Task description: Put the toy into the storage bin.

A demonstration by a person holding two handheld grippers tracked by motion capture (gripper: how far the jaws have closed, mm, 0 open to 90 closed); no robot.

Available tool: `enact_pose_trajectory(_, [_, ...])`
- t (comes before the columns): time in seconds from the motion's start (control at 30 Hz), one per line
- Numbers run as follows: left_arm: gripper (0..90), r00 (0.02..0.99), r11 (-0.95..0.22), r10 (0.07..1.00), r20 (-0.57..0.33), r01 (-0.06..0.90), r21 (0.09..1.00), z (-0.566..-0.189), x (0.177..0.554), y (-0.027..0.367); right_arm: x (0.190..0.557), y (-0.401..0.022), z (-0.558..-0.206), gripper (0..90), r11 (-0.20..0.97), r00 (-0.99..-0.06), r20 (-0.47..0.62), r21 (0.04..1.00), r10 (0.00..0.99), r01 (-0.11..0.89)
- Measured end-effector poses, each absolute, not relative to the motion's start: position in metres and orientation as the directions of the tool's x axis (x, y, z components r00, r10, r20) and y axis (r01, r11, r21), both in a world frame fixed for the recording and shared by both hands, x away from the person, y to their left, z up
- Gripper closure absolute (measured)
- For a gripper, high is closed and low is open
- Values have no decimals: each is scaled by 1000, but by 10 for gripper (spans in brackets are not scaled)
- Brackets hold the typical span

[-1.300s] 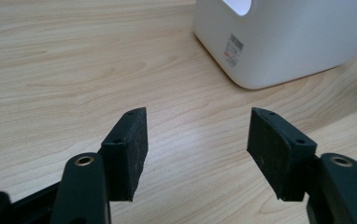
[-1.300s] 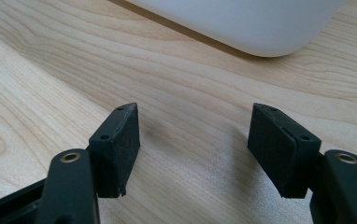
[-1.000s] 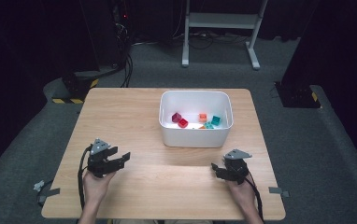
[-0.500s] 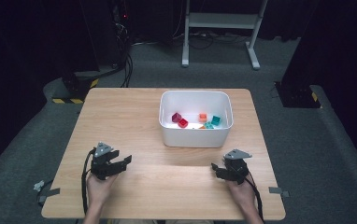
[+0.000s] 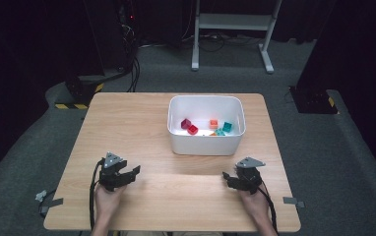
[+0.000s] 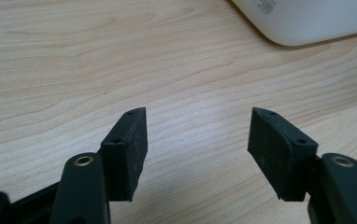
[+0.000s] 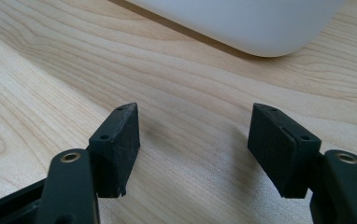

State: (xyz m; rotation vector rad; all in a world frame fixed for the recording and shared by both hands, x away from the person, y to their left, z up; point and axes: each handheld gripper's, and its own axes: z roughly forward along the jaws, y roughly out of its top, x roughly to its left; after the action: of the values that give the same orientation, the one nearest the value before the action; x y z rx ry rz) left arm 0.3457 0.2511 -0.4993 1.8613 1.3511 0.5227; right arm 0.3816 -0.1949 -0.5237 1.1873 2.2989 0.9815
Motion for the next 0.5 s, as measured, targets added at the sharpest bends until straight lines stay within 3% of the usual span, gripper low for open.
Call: enact_pose_trajectory(0.5, [374,332,-156,940,-81,628,762,-517,350,247,382,-195,-524,342,402,-575,-10,726,818,558])
